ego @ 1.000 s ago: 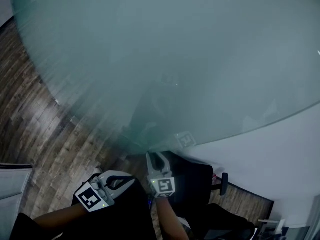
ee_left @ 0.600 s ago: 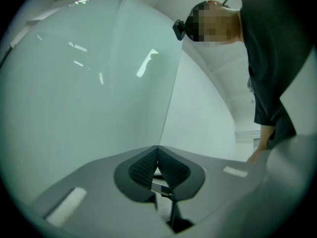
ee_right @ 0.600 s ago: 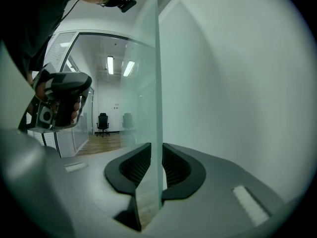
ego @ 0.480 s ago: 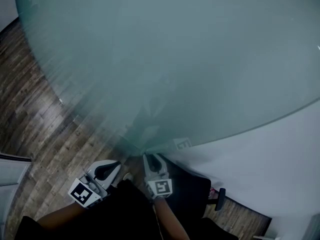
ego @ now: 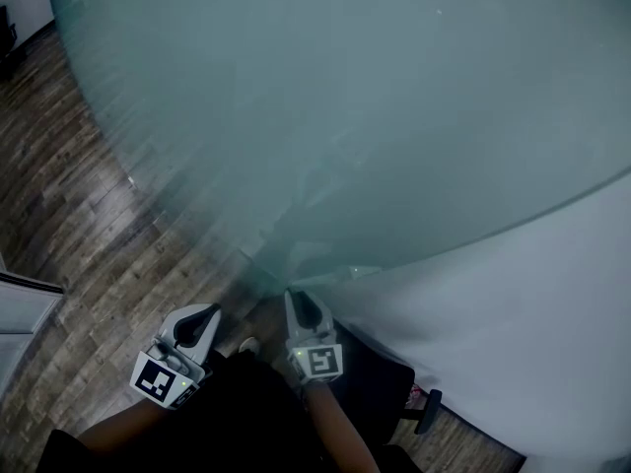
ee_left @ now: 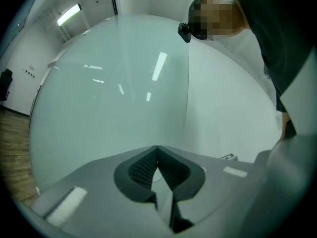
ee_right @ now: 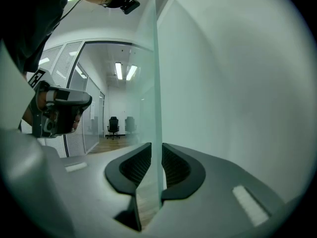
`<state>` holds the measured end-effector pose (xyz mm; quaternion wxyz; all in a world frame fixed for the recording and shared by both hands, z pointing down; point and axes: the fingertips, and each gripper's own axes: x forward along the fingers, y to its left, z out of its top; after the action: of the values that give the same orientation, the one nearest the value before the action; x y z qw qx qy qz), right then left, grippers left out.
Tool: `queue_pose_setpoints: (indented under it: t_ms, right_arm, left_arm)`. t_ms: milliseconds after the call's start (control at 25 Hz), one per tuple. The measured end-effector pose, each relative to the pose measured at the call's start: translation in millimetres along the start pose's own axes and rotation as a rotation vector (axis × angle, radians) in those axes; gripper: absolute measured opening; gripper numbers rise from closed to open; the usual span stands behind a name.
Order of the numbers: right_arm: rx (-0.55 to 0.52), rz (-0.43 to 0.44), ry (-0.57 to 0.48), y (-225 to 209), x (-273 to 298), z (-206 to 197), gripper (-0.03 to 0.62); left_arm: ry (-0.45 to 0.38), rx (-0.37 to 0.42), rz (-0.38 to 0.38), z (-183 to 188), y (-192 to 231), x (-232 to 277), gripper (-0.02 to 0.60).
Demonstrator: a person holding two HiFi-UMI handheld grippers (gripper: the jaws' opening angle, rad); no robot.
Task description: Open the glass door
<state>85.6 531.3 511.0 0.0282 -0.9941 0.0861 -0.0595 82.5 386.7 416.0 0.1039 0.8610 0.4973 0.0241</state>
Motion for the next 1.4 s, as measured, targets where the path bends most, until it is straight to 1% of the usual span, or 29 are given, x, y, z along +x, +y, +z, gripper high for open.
queue_pose_setpoints:
  t_ms: [240, 400, 480, 600, 680, 800, 1080, 1160, 1280, 1400]
  right_arm:
    - [-0.016, 0.011, -0.018, -10, 10, 14, 0.069]
    - [-0.02, 0.038, -0.036, -16, 16, 17, 0.069]
    - [-0.025, 0.048, -0.039, -20, 18, 17, 0.069]
    - [-0.029, 0.048, -0.042, -25, 21, 18, 0.069]
    - [-0.03, 0.041, -0.039, -28, 23, 19, 0.069]
    - [-0.031, 0.035, -0.045, -32, 27, 19, 0.069]
    - [-0.043, 0.027, -0.022, -46, 34, 16, 0.072]
    - [-0.047, 0.024, -0.012, -52, 36, 12, 0.072]
    - [-0.029, 0.025, -0.011, -60, 39, 10, 0.072]
    - [-0.03, 0.023, 0.004, -66, 45, 5, 0.074]
  left_arm:
    - [-0.002, -0.01, 0.041, 2, -2, -1, 0.0]
    - [0.025, -0.028, 0.078, -7, 1, -1, 0.0]
    - [0.024, -0.032, 0.073, -8, -4, 2, 0.0]
    - [0.001, -0.029, 0.049, 0, -10, 8, 0.0]
    - [-0.006, -0.035, 0.054, 3, -7, 8, 0.0]
    - [0.019, -0.033, 0.067, -2, -3, 8, 0.0]
    - [0.028, -0.022, 0.042, -1, -6, 17, 0.0]
    - [0.023, -0.027, 0.045, 1, -4, 19, 0.0]
    - [0.024, -0.048, 0.072, 0, 3, 21, 0.0]
    - [0.022, -0.046, 0.087, -1, 11, 22, 0.0]
